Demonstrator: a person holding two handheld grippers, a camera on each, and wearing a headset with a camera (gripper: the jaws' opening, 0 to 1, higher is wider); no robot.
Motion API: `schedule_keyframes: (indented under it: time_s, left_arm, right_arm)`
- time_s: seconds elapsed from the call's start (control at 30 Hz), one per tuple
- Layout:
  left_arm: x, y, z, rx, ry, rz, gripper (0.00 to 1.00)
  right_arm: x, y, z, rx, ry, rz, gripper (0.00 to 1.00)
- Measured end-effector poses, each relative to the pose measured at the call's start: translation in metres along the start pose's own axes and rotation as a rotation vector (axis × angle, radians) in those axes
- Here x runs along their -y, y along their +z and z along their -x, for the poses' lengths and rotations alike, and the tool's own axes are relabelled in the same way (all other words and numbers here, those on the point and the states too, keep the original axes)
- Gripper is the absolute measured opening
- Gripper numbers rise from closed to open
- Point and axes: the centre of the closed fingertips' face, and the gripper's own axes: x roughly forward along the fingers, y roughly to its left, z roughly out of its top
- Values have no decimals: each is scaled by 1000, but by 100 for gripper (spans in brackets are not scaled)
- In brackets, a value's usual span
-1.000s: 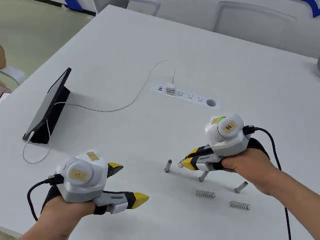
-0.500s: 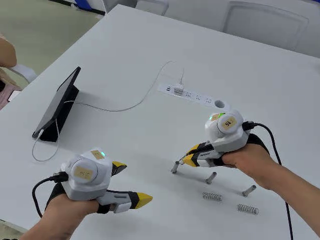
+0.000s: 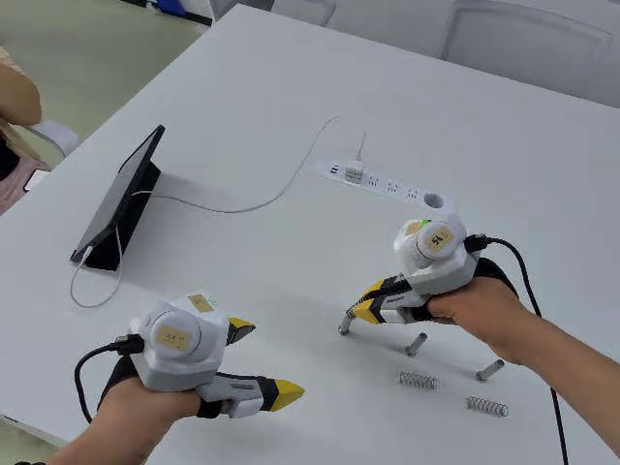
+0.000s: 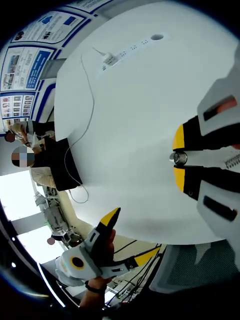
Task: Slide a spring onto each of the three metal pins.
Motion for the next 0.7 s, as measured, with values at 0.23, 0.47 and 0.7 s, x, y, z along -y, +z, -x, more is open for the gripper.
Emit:
schedule_keyframes:
  time_s: [0.23, 0.47, 0.7]
  left_arm:
    - [-1, 1, 0, 1, 1, -2, 69]
    - [2, 2, 0, -1, -4, -3, 69]
    - [1, 3, -1, 1, -3, -3, 69]
  right_arm:
    - [-2, 1, -6, -6, 6, 19, 12]
    - [-3, 2, -12, -13, 6, 44, 12]
    - [-4, 2, -16, -27, 2, 66, 12]
